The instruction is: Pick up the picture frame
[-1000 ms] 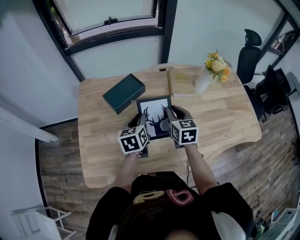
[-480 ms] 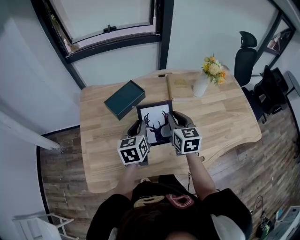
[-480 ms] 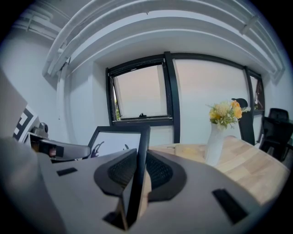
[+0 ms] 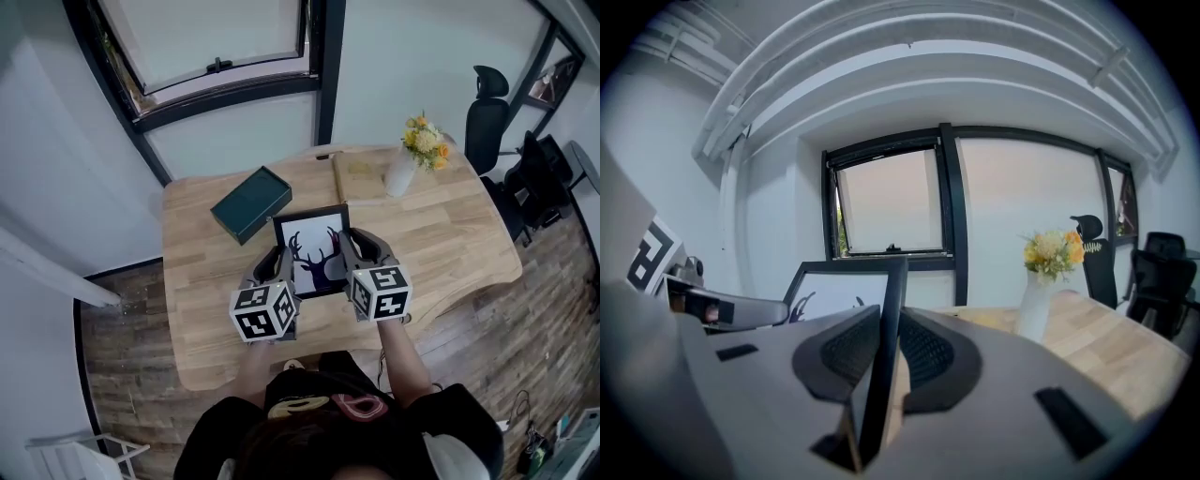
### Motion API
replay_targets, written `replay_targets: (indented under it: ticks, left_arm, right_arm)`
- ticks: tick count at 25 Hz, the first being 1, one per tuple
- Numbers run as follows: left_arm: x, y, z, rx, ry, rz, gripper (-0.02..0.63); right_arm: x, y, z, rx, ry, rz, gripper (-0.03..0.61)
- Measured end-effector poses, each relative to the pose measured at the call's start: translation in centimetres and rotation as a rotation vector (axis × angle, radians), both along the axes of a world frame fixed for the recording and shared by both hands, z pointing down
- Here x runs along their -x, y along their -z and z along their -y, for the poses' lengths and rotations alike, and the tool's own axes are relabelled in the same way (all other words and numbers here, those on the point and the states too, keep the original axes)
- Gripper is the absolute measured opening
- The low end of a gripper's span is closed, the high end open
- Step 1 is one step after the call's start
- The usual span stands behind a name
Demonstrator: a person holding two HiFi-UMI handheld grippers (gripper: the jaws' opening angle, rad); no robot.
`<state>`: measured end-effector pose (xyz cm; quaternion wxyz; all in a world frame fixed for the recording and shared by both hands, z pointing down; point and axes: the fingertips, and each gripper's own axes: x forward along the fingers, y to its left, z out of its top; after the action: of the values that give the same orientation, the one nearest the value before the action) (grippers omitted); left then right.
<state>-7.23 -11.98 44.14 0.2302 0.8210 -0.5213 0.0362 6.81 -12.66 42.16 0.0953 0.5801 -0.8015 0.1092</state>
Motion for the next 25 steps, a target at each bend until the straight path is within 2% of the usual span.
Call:
replay_targets:
  ticks: [25]
  left_arm:
    - [0.6, 5.5, -4.7, -0.143, -0.055, -0.03, 0.084]
  right_arm:
    - [0.5, 5.3, -5.4, -0.109, -0.012, 0.013, 0.072]
